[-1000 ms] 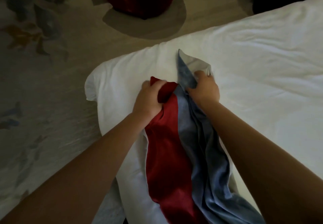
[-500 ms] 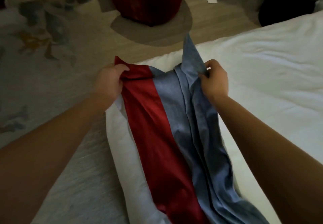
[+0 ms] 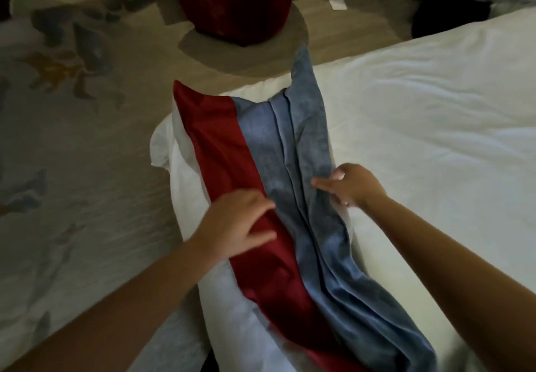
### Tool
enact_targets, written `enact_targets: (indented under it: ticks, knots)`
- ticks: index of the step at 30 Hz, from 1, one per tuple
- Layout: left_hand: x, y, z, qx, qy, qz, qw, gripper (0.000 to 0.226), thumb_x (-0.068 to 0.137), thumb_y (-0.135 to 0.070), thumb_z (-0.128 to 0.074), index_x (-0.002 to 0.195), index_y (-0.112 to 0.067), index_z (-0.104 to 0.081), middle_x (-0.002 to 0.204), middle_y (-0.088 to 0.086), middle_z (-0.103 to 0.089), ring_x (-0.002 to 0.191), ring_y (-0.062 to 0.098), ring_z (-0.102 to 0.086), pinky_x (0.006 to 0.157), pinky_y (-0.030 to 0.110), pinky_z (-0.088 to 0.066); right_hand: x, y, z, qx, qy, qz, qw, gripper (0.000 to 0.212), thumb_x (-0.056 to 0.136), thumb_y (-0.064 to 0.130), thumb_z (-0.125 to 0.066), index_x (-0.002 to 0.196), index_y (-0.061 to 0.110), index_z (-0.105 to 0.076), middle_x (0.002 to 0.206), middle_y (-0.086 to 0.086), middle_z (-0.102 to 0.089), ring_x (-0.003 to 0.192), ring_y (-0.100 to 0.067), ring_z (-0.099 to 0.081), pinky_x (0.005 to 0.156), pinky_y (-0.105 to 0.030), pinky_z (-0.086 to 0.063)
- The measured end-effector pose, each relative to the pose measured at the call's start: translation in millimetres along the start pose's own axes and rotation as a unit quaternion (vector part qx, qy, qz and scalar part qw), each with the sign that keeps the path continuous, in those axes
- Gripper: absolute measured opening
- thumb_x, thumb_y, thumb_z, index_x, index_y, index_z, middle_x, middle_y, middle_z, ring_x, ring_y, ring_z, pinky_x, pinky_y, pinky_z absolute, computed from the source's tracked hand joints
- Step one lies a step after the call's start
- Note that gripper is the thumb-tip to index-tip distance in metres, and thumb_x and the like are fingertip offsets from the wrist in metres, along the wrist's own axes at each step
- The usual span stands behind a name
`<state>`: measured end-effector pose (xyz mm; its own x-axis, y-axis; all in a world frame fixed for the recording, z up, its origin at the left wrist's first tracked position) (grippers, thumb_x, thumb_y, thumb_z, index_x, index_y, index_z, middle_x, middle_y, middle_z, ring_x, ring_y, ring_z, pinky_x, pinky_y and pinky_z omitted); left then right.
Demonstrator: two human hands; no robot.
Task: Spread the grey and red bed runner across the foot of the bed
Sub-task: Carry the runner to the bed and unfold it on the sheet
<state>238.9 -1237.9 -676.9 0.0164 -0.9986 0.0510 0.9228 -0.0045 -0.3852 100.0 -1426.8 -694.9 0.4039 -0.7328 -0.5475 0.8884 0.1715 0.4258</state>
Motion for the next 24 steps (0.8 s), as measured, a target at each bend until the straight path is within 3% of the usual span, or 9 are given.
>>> enact_targets:
  ticks: [2,4,6,9,13,17,20,24]
  knots:
    - [-21.7,-16.9,-30.4,0.021,0.08,0.006,0.997,0.059,0.073,-0.045,-0.074,0.124,-0.019,-0.059,0.119,0.005,-0.06,0.107,0.021,-0.057,0.083,0.037,-0.053,-19.2,-12.4,-19.2,-0.073,0.025,0.011,0.997,0.038,0.065,0.054,-0.075,0.081,0.021,-0.064,0.081,0.001,-0.064,0.078,-0.021,-0.062,0.071,-0.031,-0.05]
    - [-32.9,-15.1,-46.1,0.008,0.12,0.055,0.991,0.052,0.08,-0.026,-0.072,0.128,-0.017,-0.055,0.122,0.004,-0.057,0.111,0.022,-0.053,0.089,0.035,-0.048,-30.2,-21.2,-30.6,-0.09,0.015,0.028,0.995,0.023,0.07,0.039,-0.075,0.082,0.02,-0.067,0.087,-0.001,-0.066,0.08,-0.022,-0.061,0.07,-0.028,-0.046]
    - [-33.0,-7.8,-45.2,0.005,0.112,0.088,0.99,0.035,0.089,-0.012,-0.059,0.124,-0.015,-0.058,0.113,0.005,-0.06,0.105,0.023,-0.055,0.088,0.035,-0.046,-34.9,-30.2,-22.5,-0.096,-0.05,0.035,0.993,0.014,0.077,0.028,-0.066,0.086,0.017,-0.069,0.095,-0.007,-0.066,0.086,-0.028,-0.061,0.073,-0.031,-0.048]
    - [-23.8,-4.3,-36.6,0.094,0.125,0.09,0.984,0.03,0.092,-0.009,-0.046,0.117,-0.018,-0.06,0.106,0.003,-0.061,0.1,0.022,-0.058,0.084,0.034,-0.046,-35.6,-56.7,14.9,-0.064,-0.158,0.013,0.985,0.012,0.081,0.019,-0.063,0.09,0.013,-0.069,0.101,-0.014,-0.066,0.096,-0.035,-0.061,0.079,-0.034,-0.047]
    - [-15.3,-31.4,-24.8,0.142,0.134,0.054,0.979,0.032,0.091,-0.006,-0.044,0.116,-0.017,-0.06,0.105,0.003,-0.06,0.099,0.022,-0.056,0.083,0.036,-0.047,-54.4,-79.5,37.9,-0.033,-0.165,0.04,0.985,0.019,0.081,0.029,-0.07,0.095,0.017,-0.063,0.095,-0.007,-0.066,0.089,-0.027,-0.061,0.073,-0.03,-0.045]
    - [-19.5,-104.7,-9.4,0.06,0.044,-0.038,0.996,0.021,0.084,-0.01,-0.059,0.103,-0.012,-0.067,0.092,0.006,-0.063,0.086,0.026,-0.06,0.068,0.04,-0.051,-122.3,-88.5,45.3,-0.046,-0.225,0.135,0.964,0.02,0.086,0.038,-0.063,0.098,0.023,-0.059,0.081,0.001,-0.062,0.076,-0.021,-0.058,0.066,-0.03,-0.045]
    - [-27.7,-174.3,-20.3,0.02,0.041,-0.109,0.993,0.014,0.082,-0.018,-0.064,0.094,-0.014,-0.068,0.083,0.003,-0.062,0.08,0.024,-0.061,0.063,0.036,-0.051,-183.4,-122.9,38.7,-0.075,-0.196,0.167,0.963,0.011,0.088,0.036,-0.058,0.089,0.025,-0.061,0.08,0.002,-0.063,0.078,-0.023,-0.061,0.063,-0.029,-0.041]
    - [-32.4,-254.5,-54.3,-0.034,0.075,-0.151,0.985,0.018,0.084,-0.029,-0.059,0.093,-0.016,-0.066,0.086,0.0,-0.064,0.082,0.021,-0.062,0.066,0.038,-0.051,-251.0,-190.2,15.9,-0.16,-0.11,0.173,0.966,0.019,0.09,0.038,-0.048,0.102,0.028,-0.06,0.101,0.001,-0.061,0.094,-0.024,-0.06,0.068,-0.03,-0.041]
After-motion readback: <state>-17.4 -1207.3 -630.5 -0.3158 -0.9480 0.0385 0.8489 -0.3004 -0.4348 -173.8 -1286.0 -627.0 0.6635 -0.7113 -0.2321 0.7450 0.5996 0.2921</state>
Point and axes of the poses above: each hand's wrist, its own x-axis towards the middle knuckle, its own z-axis out of the back of the hand, y = z × x, the point moved 7 cm from there along x, towards the middle knuckle
